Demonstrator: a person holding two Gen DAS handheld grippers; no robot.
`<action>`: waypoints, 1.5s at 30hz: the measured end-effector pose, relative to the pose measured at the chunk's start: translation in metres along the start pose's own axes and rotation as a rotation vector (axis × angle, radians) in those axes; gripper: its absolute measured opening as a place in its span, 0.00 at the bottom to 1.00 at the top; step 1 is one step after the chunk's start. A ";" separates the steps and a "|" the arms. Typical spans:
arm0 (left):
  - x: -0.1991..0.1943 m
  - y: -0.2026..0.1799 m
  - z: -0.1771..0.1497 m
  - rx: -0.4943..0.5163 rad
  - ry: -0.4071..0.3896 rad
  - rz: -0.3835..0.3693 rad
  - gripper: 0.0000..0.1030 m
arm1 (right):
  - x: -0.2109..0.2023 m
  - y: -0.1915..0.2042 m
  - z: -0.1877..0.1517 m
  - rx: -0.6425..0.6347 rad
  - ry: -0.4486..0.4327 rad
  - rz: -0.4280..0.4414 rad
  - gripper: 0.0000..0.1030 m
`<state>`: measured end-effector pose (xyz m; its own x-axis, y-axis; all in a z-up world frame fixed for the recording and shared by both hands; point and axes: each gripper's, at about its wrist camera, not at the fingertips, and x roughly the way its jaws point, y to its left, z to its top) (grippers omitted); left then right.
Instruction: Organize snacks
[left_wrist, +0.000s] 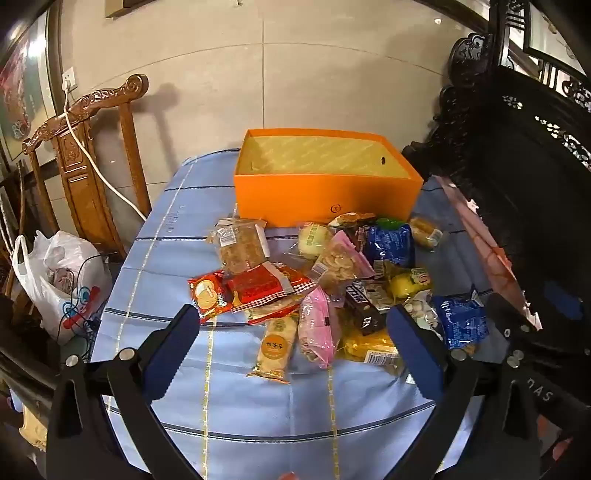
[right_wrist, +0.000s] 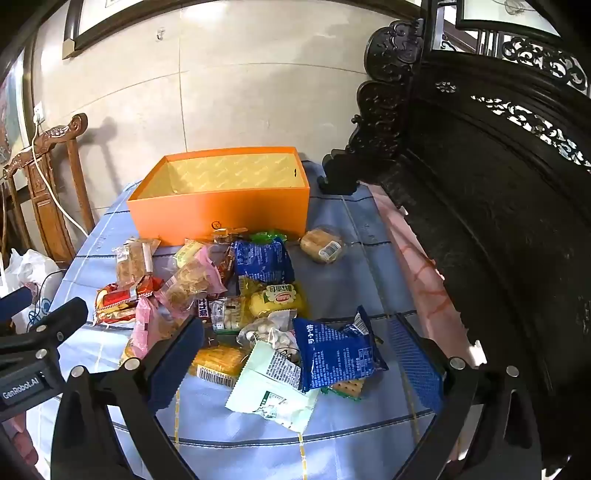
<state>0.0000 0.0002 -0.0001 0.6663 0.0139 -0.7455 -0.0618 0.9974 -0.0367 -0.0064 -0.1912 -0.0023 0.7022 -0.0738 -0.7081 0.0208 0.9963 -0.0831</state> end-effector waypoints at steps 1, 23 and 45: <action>0.000 0.000 0.000 0.002 0.002 0.007 0.96 | -0.001 0.000 0.000 0.000 -0.003 0.003 0.97; 0.013 -0.008 -0.008 -0.001 0.038 -0.017 0.96 | 0.006 0.000 -0.001 -0.012 0.037 -0.001 0.97; 0.020 0.002 -0.007 0.005 0.029 0.037 0.96 | 0.013 -0.008 -0.006 -0.028 0.033 -0.018 0.97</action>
<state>0.0082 0.0024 -0.0193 0.6421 0.0493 -0.7650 -0.0826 0.9966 -0.0052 -0.0016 -0.1999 -0.0152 0.6780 -0.0934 -0.7291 0.0132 0.9933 -0.1149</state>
